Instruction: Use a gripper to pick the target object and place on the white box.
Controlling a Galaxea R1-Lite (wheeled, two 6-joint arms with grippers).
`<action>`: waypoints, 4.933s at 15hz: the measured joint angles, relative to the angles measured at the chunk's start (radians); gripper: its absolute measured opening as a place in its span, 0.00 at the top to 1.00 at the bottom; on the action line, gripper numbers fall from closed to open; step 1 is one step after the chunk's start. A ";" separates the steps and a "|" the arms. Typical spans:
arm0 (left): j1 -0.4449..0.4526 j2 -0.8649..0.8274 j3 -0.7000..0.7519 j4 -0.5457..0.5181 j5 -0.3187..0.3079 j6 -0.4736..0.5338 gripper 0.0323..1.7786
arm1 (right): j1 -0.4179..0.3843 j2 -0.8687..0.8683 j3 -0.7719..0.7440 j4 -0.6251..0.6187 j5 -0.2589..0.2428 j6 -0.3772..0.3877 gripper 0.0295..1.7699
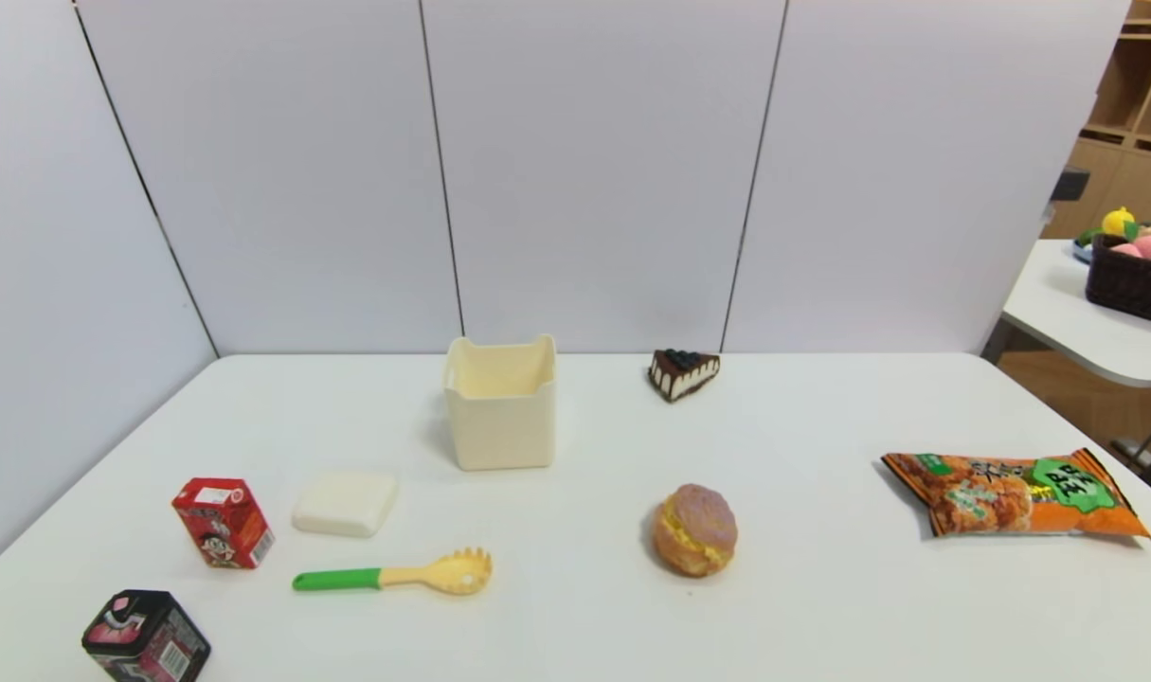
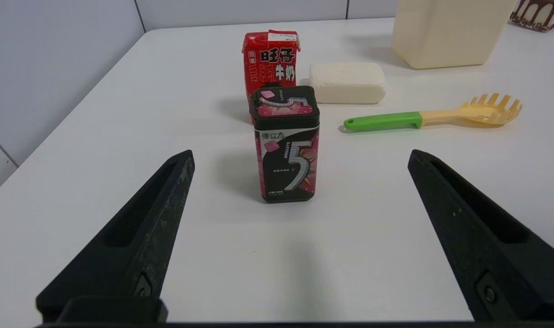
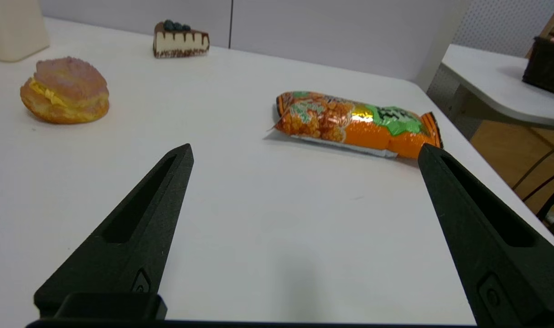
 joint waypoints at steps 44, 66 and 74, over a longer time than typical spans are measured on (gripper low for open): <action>0.000 0.000 0.000 0.000 0.000 0.000 0.05 | 0.161 2.062 -1.660 0.409 0.340 -0.252 0.04; 0.000 0.000 0.000 0.000 0.000 0.000 0.05 | 0.094 2.495 -1.945 0.150 0.798 -0.587 0.04; 0.000 0.000 0.000 0.000 0.000 0.000 0.05 | 0.094 2.547 -1.949 0.149 0.829 -0.611 0.04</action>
